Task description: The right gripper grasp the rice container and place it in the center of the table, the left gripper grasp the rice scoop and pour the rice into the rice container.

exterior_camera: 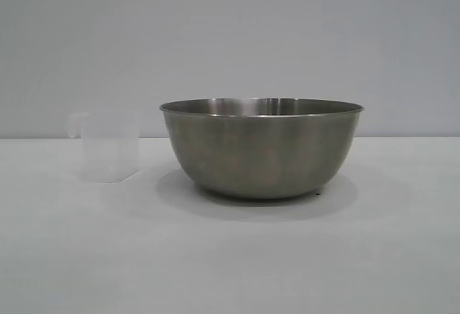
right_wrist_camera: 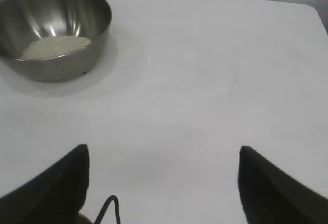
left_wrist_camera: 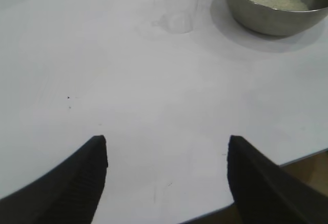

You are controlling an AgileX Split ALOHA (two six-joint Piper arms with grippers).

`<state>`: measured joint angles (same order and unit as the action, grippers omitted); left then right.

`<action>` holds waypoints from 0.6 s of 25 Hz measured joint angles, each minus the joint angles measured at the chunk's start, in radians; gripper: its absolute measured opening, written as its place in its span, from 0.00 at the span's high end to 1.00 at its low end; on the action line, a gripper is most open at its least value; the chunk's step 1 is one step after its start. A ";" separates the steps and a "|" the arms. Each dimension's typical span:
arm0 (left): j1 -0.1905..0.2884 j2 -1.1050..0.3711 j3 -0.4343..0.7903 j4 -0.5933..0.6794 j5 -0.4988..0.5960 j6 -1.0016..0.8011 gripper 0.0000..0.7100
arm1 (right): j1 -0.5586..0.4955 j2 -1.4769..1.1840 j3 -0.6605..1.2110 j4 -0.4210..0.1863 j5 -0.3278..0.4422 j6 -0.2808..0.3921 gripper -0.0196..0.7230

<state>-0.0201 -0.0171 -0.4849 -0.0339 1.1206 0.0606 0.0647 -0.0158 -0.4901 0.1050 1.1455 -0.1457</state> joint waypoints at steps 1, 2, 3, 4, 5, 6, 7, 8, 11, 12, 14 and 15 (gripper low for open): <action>0.016 0.000 0.000 0.000 0.000 0.000 0.39 | 0.000 0.000 0.000 0.000 0.000 0.000 0.21; 0.030 0.000 0.000 0.000 0.000 0.000 0.39 | 0.000 0.000 0.000 0.000 0.000 0.000 0.21; 0.036 0.000 0.000 0.000 0.000 0.000 0.39 | 0.000 0.000 0.000 0.000 0.000 0.000 0.21; 0.041 0.000 0.000 0.000 0.000 0.000 0.39 | 0.000 0.000 0.000 0.000 0.000 0.000 0.21; 0.043 0.000 0.000 0.000 0.000 0.000 0.39 | 0.000 0.000 0.000 0.000 0.000 0.000 0.21; 0.043 0.000 0.000 0.000 0.000 0.000 0.39 | 0.000 0.000 0.000 0.000 0.000 0.000 0.21; 0.043 0.000 0.000 0.000 0.000 0.000 0.39 | 0.000 0.000 0.000 0.000 0.000 0.000 0.21; 0.043 0.000 0.000 0.000 0.000 0.000 0.39 | 0.000 0.000 0.000 0.000 0.000 0.000 0.21; 0.043 0.000 0.000 0.000 0.000 0.000 0.39 | 0.000 0.000 0.000 0.000 0.000 0.000 0.21; 0.043 0.000 0.000 0.000 0.000 0.000 0.39 | 0.000 0.000 0.000 0.000 0.000 0.000 0.21; 0.043 0.000 0.000 0.000 0.000 0.002 0.39 | 0.000 0.000 0.000 0.000 0.000 0.000 0.21; 0.044 0.000 0.000 0.000 0.000 0.002 0.39 | 0.000 0.000 0.000 0.000 0.000 0.000 0.21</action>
<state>0.0240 -0.0171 -0.4849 -0.0339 1.1206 0.0630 0.0647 -0.0158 -0.4901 0.1050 1.1455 -0.1457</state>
